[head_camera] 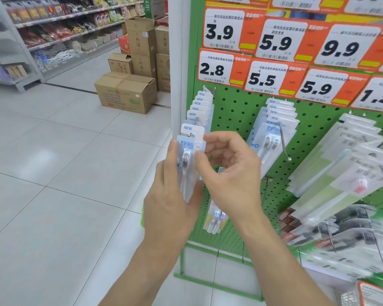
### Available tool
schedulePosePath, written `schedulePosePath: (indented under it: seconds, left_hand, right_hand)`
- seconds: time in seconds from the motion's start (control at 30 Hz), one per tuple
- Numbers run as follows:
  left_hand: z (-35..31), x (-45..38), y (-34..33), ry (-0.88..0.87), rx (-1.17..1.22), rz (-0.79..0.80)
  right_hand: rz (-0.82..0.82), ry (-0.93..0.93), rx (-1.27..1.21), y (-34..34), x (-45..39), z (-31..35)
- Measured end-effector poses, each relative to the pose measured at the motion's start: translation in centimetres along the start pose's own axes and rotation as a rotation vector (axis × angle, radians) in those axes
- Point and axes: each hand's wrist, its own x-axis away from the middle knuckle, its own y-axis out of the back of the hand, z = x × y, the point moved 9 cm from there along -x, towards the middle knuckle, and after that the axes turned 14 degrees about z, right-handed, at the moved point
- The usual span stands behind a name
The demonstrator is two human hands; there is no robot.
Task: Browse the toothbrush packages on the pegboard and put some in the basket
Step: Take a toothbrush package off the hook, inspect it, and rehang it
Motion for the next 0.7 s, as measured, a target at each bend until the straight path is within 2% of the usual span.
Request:
schedulePosePath:
  seconds: [0.27, 0.4, 0.53, 0.7]
  left_hand:
    - [1.0, -1.3, -0.7, -0.014, -0.026, -0.026]
    - [1.7, -2.0, -1.5, 0.020, -0.010, -0.005]
    - [1.7, -2.9, -1.9, 0.027, -0.016, 0.006]
    - [1.8, -3.8, -2.3, 0.031, -0.026, 0.013]
  right_hand:
    - [-0.003, -0.003, 0.062, 0.0, -1.0, -0.5]
    - [-0.095, 0.013, 0.127, 1.0, -2.3, -0.9]
    - [-0.161, -0.112, 0.157, 2.2, -5.7, -3.2]
    - [-0.129, -0.265, 0.000, 2.4, -10.0, -6.0]
